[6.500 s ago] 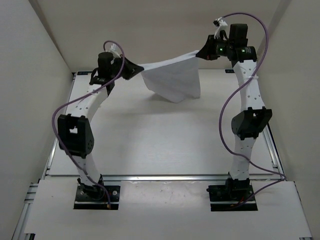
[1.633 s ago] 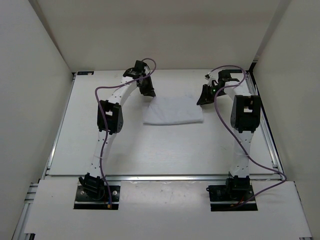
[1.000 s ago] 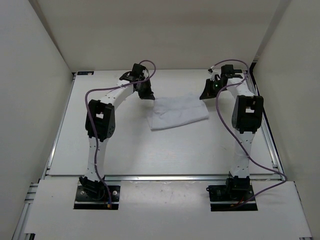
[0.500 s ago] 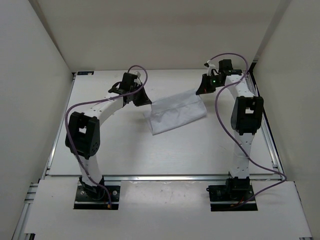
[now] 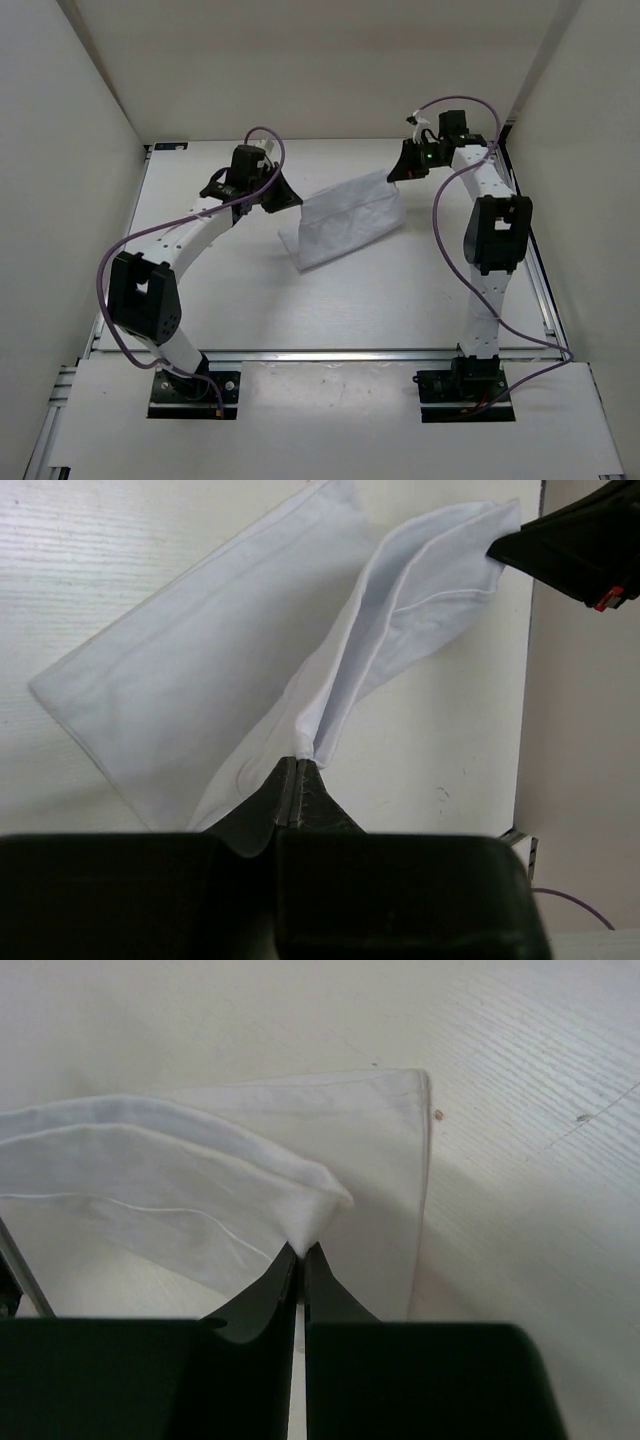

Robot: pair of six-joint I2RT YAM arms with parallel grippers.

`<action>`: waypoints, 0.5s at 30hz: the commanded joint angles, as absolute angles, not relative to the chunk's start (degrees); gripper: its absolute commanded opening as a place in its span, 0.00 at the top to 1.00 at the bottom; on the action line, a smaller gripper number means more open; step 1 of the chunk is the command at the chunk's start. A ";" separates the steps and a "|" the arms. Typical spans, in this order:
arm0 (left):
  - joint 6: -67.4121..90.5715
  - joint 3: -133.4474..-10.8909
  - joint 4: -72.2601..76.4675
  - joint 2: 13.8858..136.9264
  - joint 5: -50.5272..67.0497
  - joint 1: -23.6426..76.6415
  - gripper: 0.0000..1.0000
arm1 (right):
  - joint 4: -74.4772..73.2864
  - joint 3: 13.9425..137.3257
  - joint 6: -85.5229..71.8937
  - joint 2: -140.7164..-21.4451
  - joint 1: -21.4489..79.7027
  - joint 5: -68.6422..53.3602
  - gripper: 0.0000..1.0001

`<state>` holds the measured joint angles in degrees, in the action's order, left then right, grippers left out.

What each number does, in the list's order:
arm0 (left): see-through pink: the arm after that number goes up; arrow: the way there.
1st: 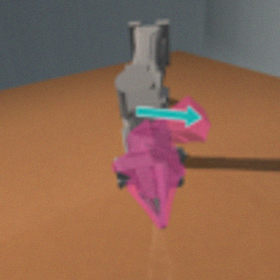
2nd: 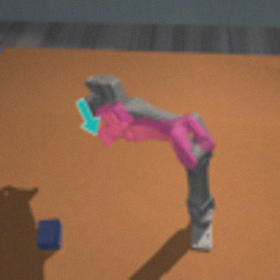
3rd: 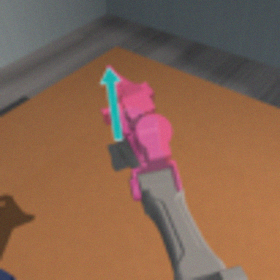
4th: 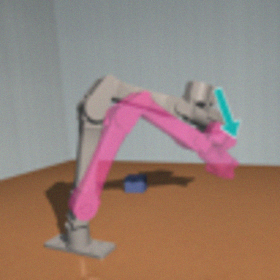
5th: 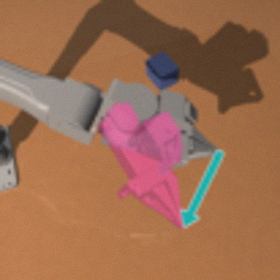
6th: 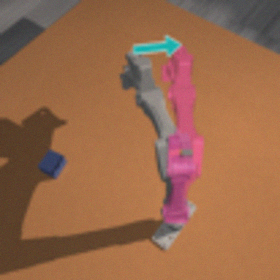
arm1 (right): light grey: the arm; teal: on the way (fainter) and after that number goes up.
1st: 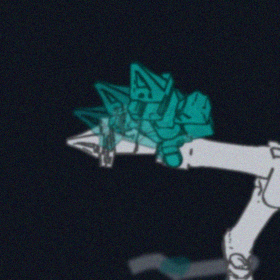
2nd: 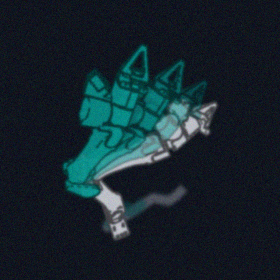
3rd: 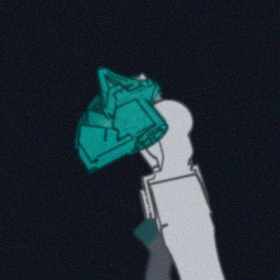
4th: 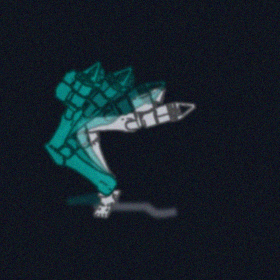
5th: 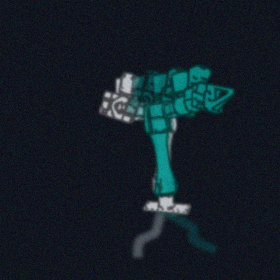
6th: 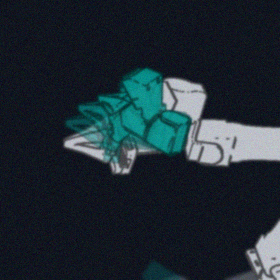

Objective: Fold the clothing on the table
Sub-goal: Fold the skirt

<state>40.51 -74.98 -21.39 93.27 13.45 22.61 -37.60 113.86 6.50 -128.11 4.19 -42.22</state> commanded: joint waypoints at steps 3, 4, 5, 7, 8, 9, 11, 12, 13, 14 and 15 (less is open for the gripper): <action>38.58 -82.01 -23.20 90.89 15.12 21.00 1.00 | -39.45 115.93 8.60 -120.68 4.30 -46.67 1.00; 38.84 -81.83 -23.12 90.79 15.03 21.18 1.00 | -39.81 114.88 9.05 -119.72 4.57 -47.19 1.00; 39.28 -80.26 -22.94 89.57 15.12 21.44 1.00 | -40.51 113.83 9.66 -119.01 4.92 -47.20 1.00; 40.34 -76.31 -22.15 87.20 15.90 21.88 1.00 | -41.04 111.55 10.72 -117.70 4.83 -47.28 1.00; 40.86 -73.59 -22.06 85.27 15.65 22.49 1.00 | -41.13 110.66 10.81 -116.99 4.83 -46.94 1.00; 41.57 -70.52 -21.45 83.25 15.64 22.93 1.00 | -41.05 108.74 11.33 -116.11 4.66 -46.50 1.00; 43.41 -65.95 -20.48 80.35 15.64 23.38 1.00 | -40.87 105.14 11.95 -114.09 4.75 -45.97 1.00; 44.03 -62.87 -20.39 78.16 15.21 23.73 1.00 | -40.96 104.25 12.04 -113.30 4.66 -45.71 1.00; 44.82 -60.49 -20.04 77.35 15.47 23.47 1.00 | -41.31 102.67 12.82 -112.33 4.66 -45.36 1.00; 45.69 -59.42 -19.95 75.69 15.90 23.90 1.00 | -42.27 102.31 13.18 -112.06 4.92 -44.74 1.00; 46.05 -57.59 -19.69 73.85 15.65 24.17 1.00 | -42.80 100.83 14.05 -111.54 5.62 -44.48 1.00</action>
